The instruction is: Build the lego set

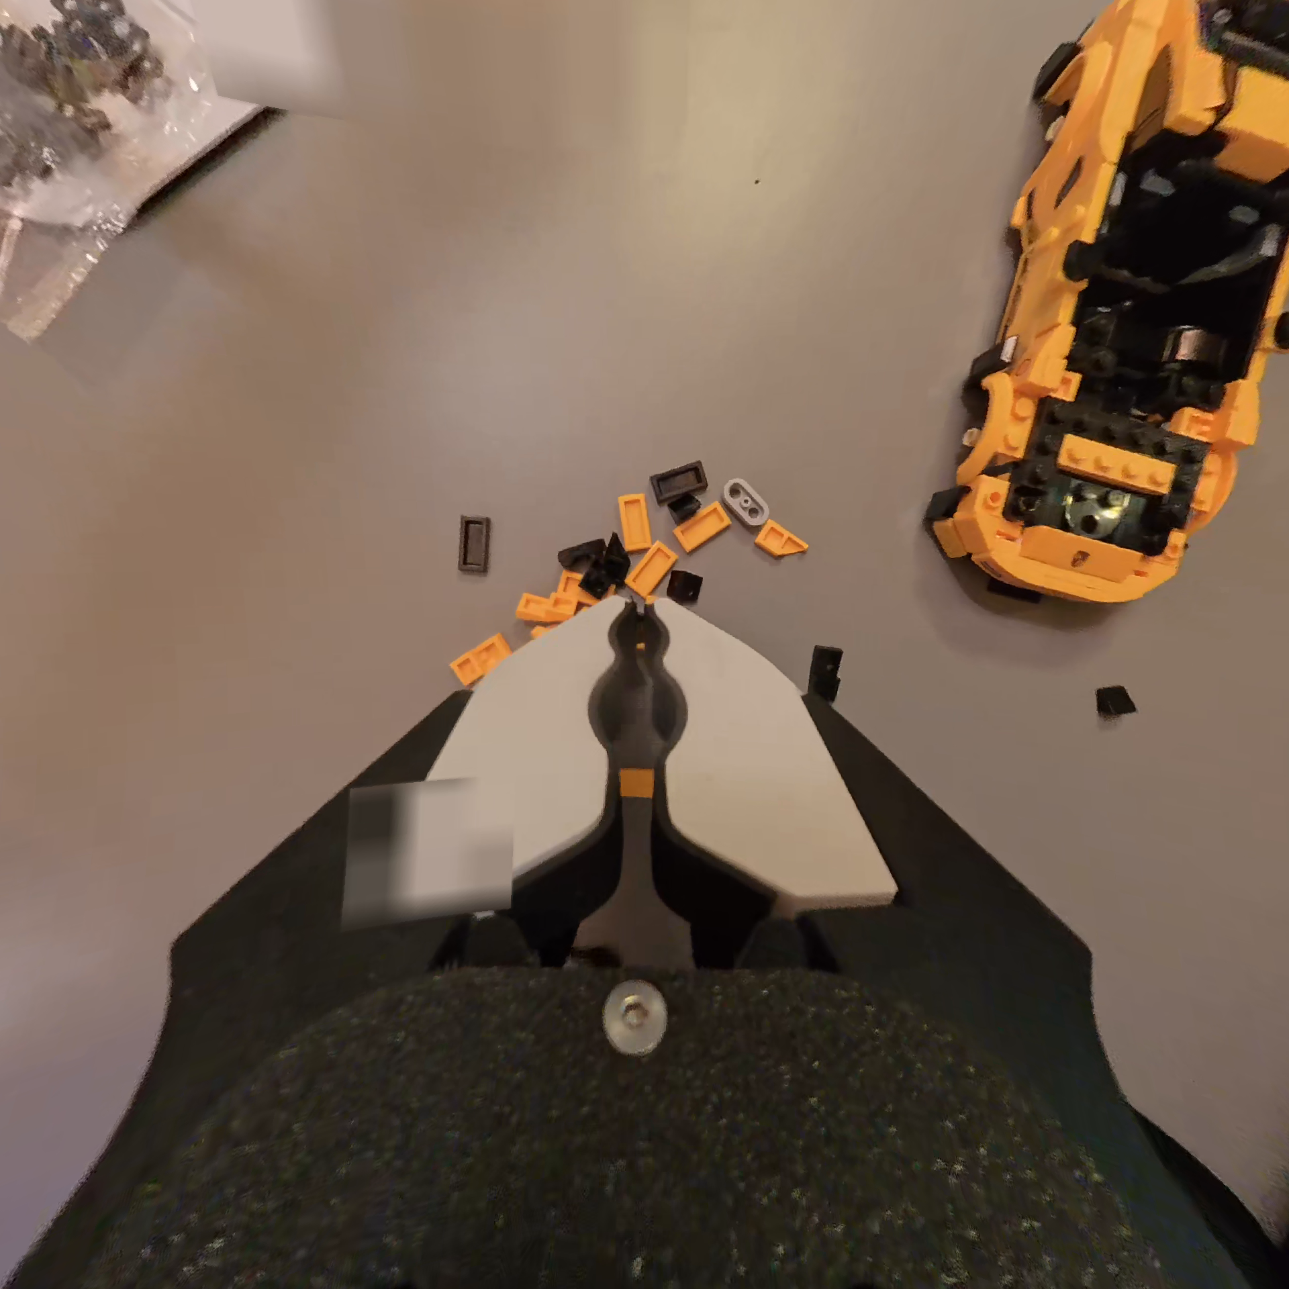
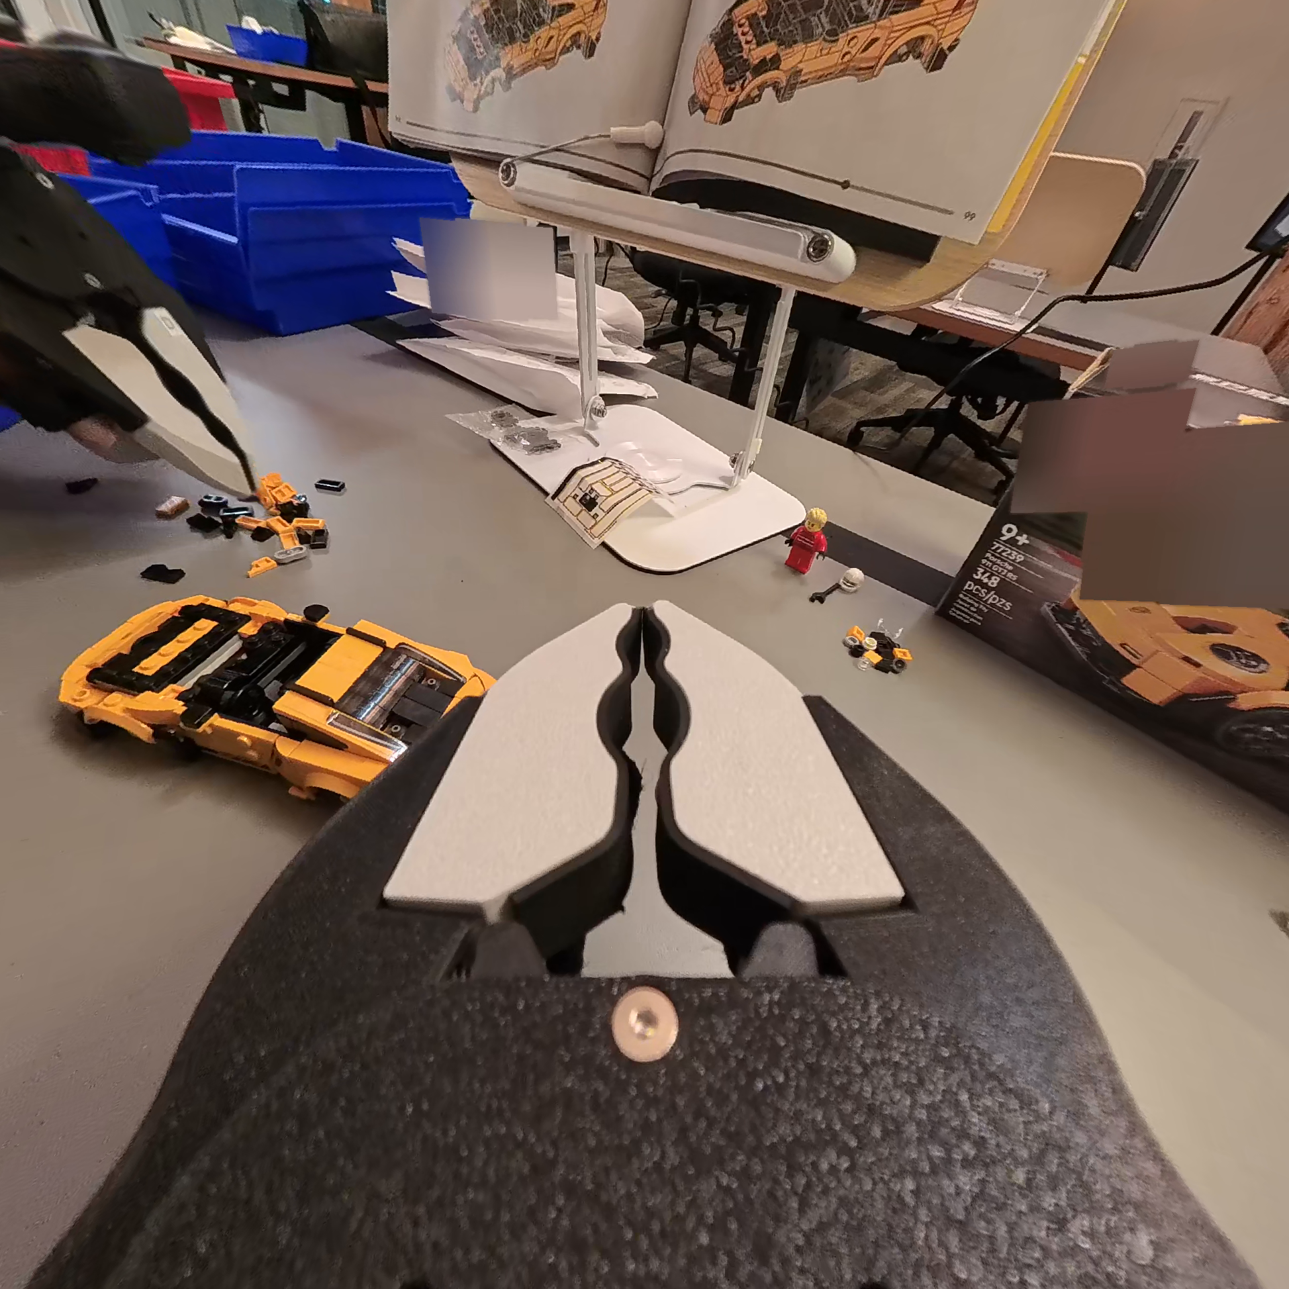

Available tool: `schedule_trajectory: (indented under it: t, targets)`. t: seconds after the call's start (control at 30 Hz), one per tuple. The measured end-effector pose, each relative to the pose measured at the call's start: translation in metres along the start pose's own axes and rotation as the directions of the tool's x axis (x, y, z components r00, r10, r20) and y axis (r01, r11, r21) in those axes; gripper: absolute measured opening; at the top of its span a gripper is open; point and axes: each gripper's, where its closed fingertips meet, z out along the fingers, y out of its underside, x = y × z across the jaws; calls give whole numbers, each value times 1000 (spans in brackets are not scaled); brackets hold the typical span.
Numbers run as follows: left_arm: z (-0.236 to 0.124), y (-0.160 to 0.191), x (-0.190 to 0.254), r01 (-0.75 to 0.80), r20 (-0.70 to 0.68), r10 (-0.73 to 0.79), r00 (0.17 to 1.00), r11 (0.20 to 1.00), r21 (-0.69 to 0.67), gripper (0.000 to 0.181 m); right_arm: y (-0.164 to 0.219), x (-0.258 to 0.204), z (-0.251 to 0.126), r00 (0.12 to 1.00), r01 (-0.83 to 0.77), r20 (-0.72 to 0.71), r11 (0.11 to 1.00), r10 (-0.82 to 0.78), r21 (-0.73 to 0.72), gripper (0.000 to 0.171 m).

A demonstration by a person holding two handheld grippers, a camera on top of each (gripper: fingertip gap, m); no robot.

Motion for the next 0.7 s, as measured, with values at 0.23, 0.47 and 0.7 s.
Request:
schedule_trajectory:
  t: [0.23,0.47,0.7]
  targets:
    - [-21,-6,56,-112,-152,126,980,989,98,1,0,-1,2,1000,1,2,1000,-1,-1,0]
    - [-4,29,125,-254,-131,250,959,967,-19,0,-4,-5,1,1000,8,12,1000,-8,11,0]
    - [0,49,137,-220,-113,210,971,972,-84,1,-9,-9,0,1000,20,23,999,-21,30,0]
